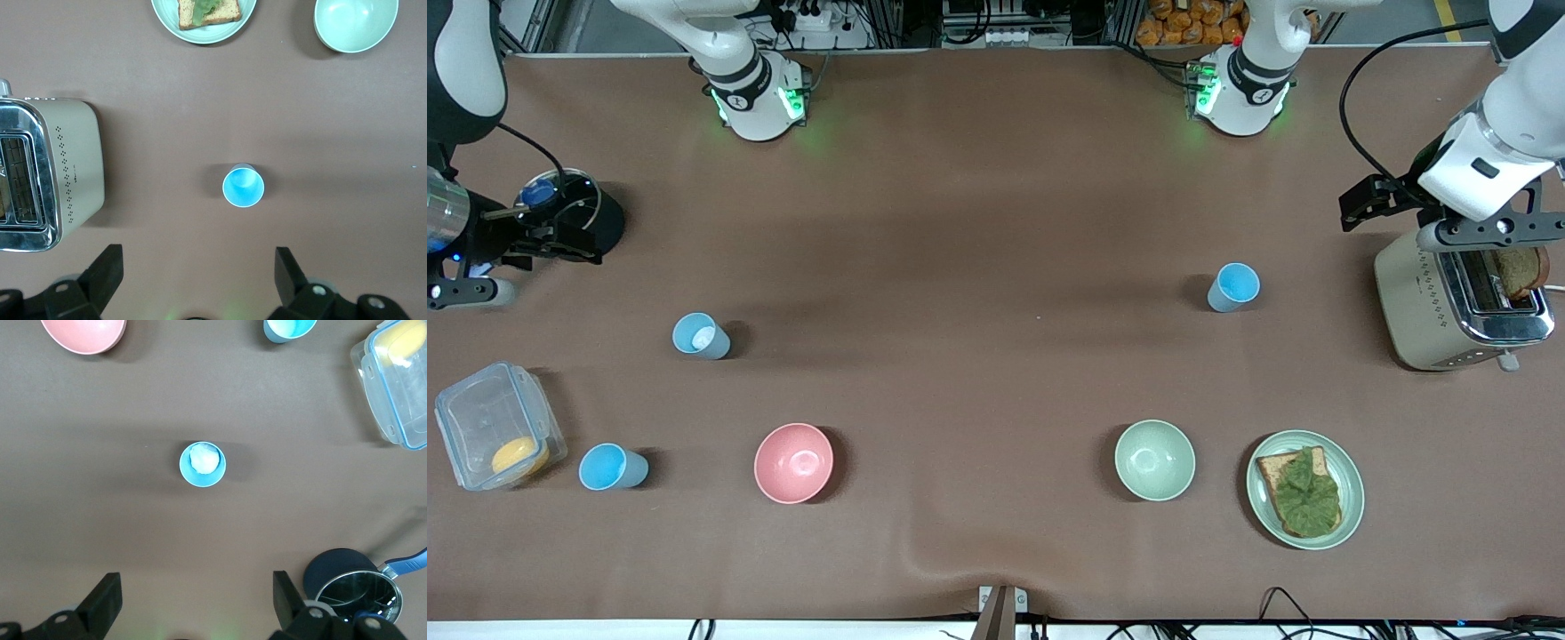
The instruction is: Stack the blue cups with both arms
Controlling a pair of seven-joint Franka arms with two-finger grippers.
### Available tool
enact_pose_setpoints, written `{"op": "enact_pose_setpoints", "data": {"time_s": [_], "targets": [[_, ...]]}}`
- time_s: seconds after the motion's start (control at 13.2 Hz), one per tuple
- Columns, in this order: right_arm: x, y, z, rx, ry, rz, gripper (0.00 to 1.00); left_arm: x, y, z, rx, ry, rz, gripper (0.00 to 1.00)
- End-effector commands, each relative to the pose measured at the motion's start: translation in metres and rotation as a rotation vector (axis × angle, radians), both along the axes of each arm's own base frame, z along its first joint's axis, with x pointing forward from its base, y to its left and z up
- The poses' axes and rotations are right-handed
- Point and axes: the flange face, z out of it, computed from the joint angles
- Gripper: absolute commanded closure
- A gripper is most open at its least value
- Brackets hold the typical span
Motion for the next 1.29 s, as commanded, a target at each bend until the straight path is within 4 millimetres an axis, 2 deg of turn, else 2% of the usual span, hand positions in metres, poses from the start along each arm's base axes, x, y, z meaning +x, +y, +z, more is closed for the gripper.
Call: {"op": "enact_pose_setpoints", "data": {"time_s": [0.0,0.61,0.76,1.06,1.22], "targets": [[-0.001,-0.002,0.0,-0.016,0.006,-0.003,0.0,-0.004,0.001,0.003,-0.002,0.023,0.001,0.0],[-0.001,-0.004,0.0,-0.016,0.006,-0.004,0.0,0.009,0.001,0.007,-0.001,0.024,0.017,0.0],[-0.001,-0.003,0.0,-0.016,0.006,-0.003,0.0,0.013,0.009,0.01,-0.002,0.021,0.036,0.0],[-0.001,-0.003,0.0,-0.016,0.006,-0.003,0.0,0.016,0.016,0.03,-0.003,-0.024,0.103,0.0],[-0.001,-0.004,0.0,-0.016,0.006,-0.004,0.0,0.018,0.016,0.03,0.007,-0.026,0.09,0.0]]}}
